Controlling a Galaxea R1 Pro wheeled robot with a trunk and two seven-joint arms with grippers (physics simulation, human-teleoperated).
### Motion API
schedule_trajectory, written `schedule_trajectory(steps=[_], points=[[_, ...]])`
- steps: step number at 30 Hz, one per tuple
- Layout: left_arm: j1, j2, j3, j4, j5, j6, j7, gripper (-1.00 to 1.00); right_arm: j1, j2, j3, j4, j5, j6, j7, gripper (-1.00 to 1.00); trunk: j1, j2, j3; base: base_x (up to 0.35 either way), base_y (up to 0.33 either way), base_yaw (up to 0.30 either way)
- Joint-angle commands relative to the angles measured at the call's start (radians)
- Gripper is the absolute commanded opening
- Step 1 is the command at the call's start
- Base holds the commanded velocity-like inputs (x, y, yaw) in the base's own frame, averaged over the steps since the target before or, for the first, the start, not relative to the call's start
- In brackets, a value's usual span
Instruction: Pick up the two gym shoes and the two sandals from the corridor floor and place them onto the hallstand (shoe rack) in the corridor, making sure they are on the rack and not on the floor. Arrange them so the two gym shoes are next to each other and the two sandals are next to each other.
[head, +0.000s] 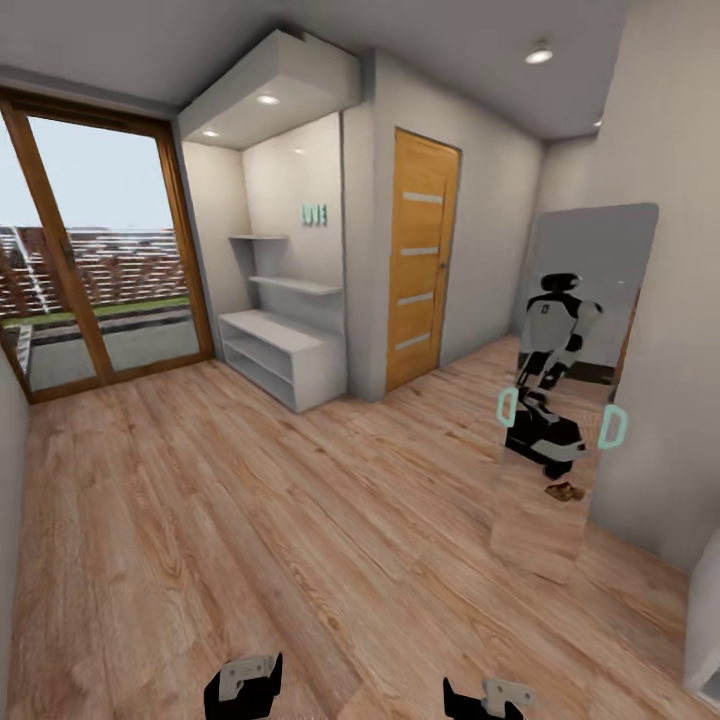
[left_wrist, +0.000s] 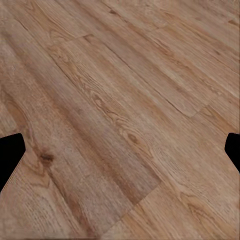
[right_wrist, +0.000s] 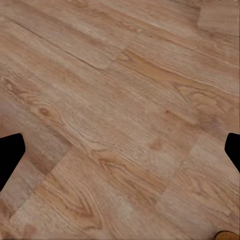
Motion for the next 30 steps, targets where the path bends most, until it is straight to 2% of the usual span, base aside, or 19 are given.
schedule_trajectory(steps=[1,12,23,30], points=[[0.0,0.0,0.0,0.0,0.0,0.0,0.0,1.0,0.0,0.0,0.0,0.0,0.0,0.0,0.0,1.0,0.0,0.0,0.0,0.0,0.0,0.268],[0.0,0.0,0.0,0.0,0.0,0.0,0.0,1.0,0.0,-0.001,0.0,0.0,-0.001,0.0,0.0,1.0,0.0,0.0,0.0,0.0,0.0,0.15],[0.0,0.0,-0.001,0.0,-0.001,-0.001,0.0,1.0,0.0,-0.001,0.0,0.0,-0.001,0.001,0.0,1.0,0.0,0.0,0.0,-0.017,0.0,0.038],[0.0,0.0,-0.001,0.0,-0.001,-0.001,0.0,1.0,0.0,-0.001,0.0,0.0,-0.002,0.001,0.0,1.0,0.0,0.0,0.0,-0.164,0.0,0.012]])
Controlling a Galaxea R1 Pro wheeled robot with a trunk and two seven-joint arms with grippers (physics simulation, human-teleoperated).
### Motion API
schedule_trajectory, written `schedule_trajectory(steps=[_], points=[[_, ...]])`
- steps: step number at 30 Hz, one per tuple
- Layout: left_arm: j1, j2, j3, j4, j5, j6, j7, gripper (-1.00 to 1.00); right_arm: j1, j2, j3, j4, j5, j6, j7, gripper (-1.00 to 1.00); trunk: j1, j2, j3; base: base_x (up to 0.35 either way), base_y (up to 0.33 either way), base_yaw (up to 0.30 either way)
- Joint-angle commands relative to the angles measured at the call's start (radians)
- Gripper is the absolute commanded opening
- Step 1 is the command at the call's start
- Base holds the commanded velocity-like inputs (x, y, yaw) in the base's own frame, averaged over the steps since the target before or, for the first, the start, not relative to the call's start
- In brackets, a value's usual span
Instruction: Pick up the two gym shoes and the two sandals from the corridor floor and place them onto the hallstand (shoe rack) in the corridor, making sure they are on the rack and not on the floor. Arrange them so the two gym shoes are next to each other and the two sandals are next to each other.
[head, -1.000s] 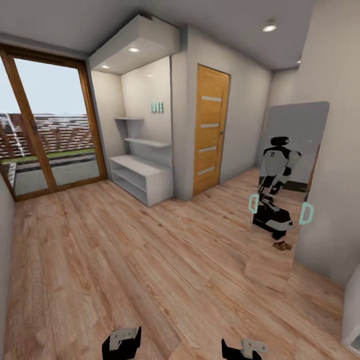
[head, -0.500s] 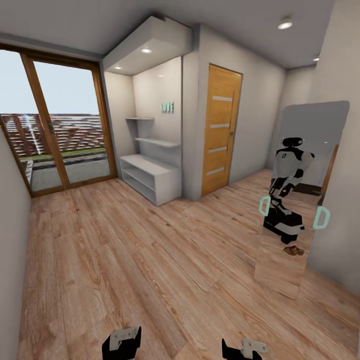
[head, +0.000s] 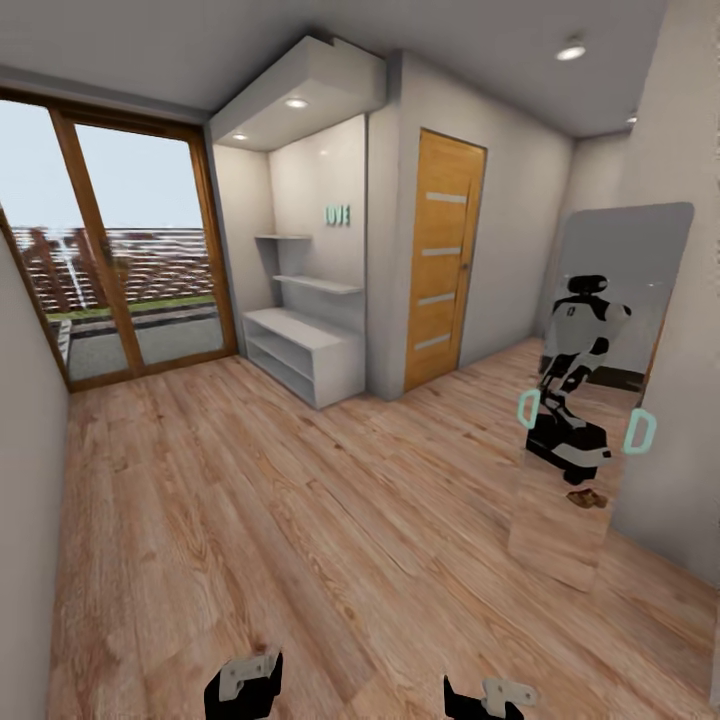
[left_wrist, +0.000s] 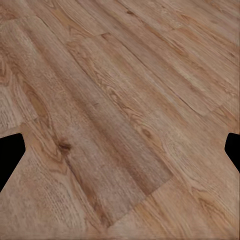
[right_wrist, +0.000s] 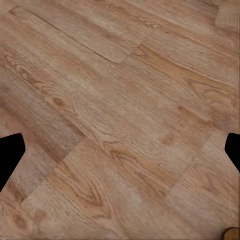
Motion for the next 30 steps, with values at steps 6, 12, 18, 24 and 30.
schedule_trajectory(steps=[6,12,18,24,30], points=[[0.0,0.0,0.0,0.0,0.001,0.0,0.0,1.0,0.0,0.0,0.0,0.0,0.0,0.0,0.0,1.0,0.0,0.0,0.0,-0.254,0.0,0.005],[0.0,0.0,0.001,0.0,0.001,0.0,0.0,1.0,0.0,0.0,0.0,0.0,0.0,0.0,0.0,1.0,0.0,0.0,0.0,-0.172,0.0,0.002],[0.001,0.0,0.001,-0.001,0.002,0.0,0.0,1.0,0.0,0.0,0.0,0.0,0.0,0.0,0.0,1.0,0.0,0.0,0.0,-0.076,0.0,0.001],[0.001,0.0,0.001,-0.001,0.004,0.0,0.0,1.0,0.0,0.0,-0.001,0.0,0.0,0.0,0.0,1.0,0.0,0.0,0.0,-0.036,0.0,0.0],[0.001,0.0,0.001,-0.001,0.004,0.0,0.0,1.0,0.0,0.0,-0.001,0.0,0.0,0.0,0.0,1.0,0.0,0.0,0.0,-0.017,0.0,0.0]])
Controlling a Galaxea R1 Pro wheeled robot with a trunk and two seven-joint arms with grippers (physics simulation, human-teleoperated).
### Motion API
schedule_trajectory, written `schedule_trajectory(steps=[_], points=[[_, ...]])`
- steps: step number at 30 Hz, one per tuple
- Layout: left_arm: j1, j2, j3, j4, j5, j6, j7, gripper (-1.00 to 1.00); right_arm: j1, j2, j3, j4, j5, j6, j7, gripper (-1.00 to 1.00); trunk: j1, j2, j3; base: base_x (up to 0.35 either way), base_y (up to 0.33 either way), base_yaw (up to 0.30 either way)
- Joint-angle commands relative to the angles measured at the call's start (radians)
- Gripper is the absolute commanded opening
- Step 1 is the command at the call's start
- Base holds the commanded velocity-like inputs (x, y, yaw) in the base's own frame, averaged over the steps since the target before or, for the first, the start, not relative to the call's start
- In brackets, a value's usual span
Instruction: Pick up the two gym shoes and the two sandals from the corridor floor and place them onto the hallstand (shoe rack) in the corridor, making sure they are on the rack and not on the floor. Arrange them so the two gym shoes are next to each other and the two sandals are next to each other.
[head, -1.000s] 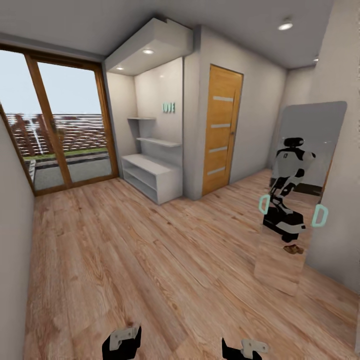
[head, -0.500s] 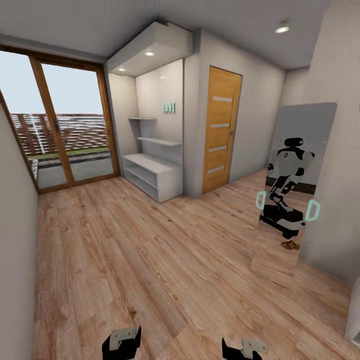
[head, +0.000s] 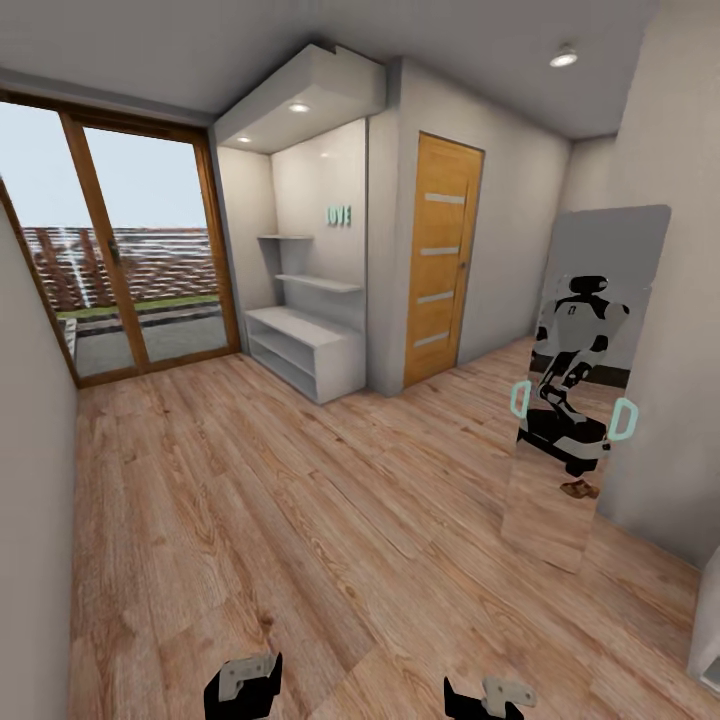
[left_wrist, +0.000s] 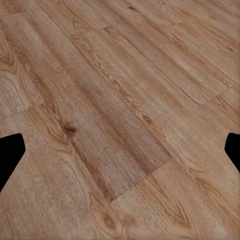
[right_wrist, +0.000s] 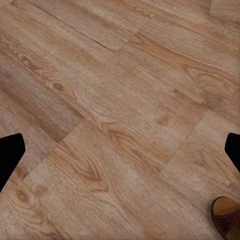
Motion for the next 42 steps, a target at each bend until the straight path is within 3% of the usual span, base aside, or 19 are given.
schedule_trajectory(steps=[1,28,42], points=[[0.0,0.0,0.0,0.0,0.0,0.0,0.0,1.0,0.0,0.0,0.0,0.0,0.0,0.0,0.0,1.0,0.0,0.0,0.0,-0.012,0.0,0.0],[0.0,0.0,0.0,0.0,0.002,0.0,0.0,1.0,-0.013,-0.001,-0.01,-0.001,-0.002,0.003,-0.008,1.0,0.0,0.0,0.0,-0.003,0.0,0.0],[-0.023,0.009,0.009,-0.04,0.013,-0.002,0.0,1.0,-0.088,0.003,0.004,0.002,0.005,0.005,-0.155,1.0,0.0,0.0,0.0,0.0,0.0,0.0]])
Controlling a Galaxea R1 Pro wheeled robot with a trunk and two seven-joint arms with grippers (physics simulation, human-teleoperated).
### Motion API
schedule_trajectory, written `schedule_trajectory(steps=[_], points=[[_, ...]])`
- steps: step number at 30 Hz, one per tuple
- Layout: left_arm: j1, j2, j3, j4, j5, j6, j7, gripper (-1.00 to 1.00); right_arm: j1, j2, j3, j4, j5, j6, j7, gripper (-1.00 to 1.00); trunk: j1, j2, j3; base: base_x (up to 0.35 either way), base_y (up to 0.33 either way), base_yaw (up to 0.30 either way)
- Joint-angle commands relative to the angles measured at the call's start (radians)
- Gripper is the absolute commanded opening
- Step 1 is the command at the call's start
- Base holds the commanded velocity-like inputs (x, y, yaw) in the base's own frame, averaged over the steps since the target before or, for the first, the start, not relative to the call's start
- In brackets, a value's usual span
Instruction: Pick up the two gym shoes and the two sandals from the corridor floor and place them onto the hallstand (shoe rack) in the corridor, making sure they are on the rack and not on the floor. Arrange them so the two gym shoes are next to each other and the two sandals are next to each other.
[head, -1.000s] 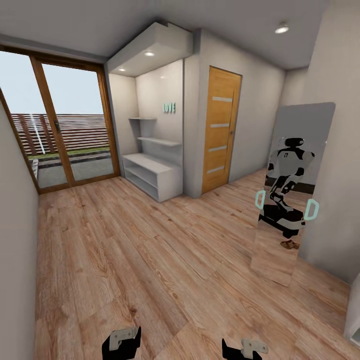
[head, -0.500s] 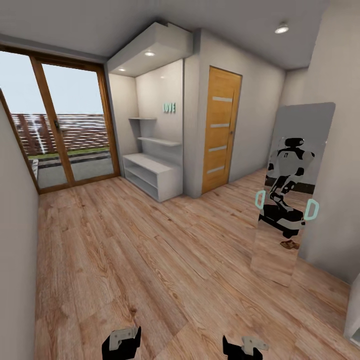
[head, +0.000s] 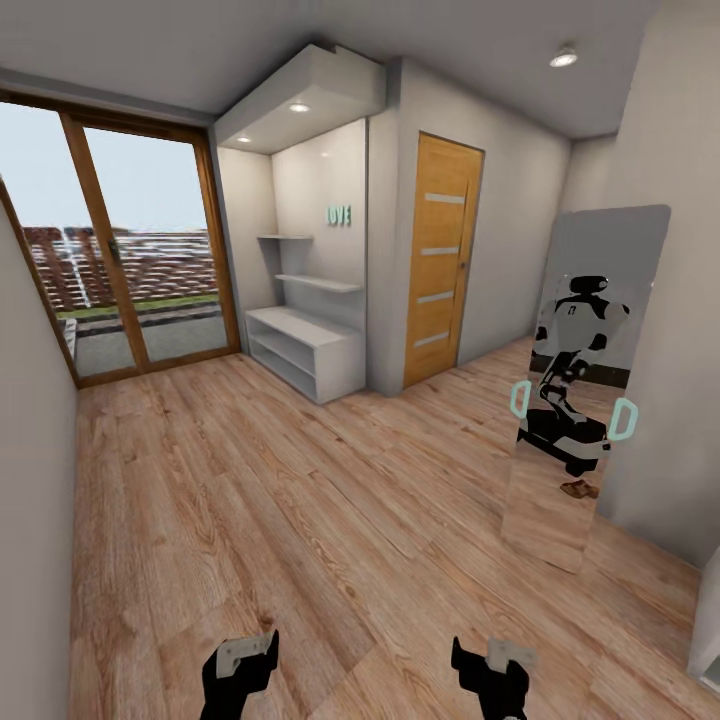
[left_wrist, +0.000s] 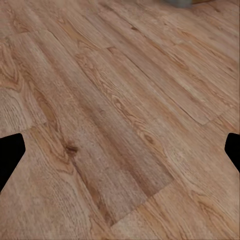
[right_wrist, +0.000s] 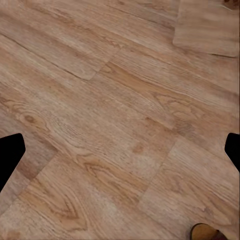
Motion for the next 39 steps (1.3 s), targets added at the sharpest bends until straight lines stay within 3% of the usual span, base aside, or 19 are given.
schedule_trajectory(steps=[1,5,9,16,35,39], points=[[-0.003,-0.001,0.002,-0.007,0.007,0.0,0.0,1.0,-0.004,0.005,0.005,0.0,0.0,0.0,-0.012,1.0,0.0,0.0,0.0,0.0,0.0,0.0],[-0.008,-0.003,0.012,-0.018,0.033,0.0,0.0,1.0,-0.008,0.017,0.015,0.001,0.002,-0.001,-0.03,1.0,0.0,0.0,0.0,0.0,0.0,0.0],[-0.012,-0.005,0.032,-0.028,0.088,0.0,0.007,1.0,-0.013,0.026,0.024,0.0,0.0,-0.001,-0.044,1.0,0.0,0.0,0.0,0.0,0.0,0.0],[-0.015,-0.003,0.046,-0.034,0.136,0.001,0.019,1.0,-0.019,0.031,0.024,0.0,-0.004,0.002,-0.054,1.0,0.0,0.0,0.0,0.0,0.0,0.0],[-0.016,-0.006,0.05,-0.034,0.16,0.003,0.027,1.0,-0.017,0.037,0.032,0.001,-0.003,-0.002,-0.058,1.0,0.0,0.0,0.0,0.0,0.0,0.0],[-0.017,-0.006,0.051,-0.036,0.16,0.003,0.041,1.0,-0.014,0.038,0.033,0.002,-0.002,-0.003,-0.058,1.0,0.015,-0.028,-0.013,0.0,0.0,0.0]])
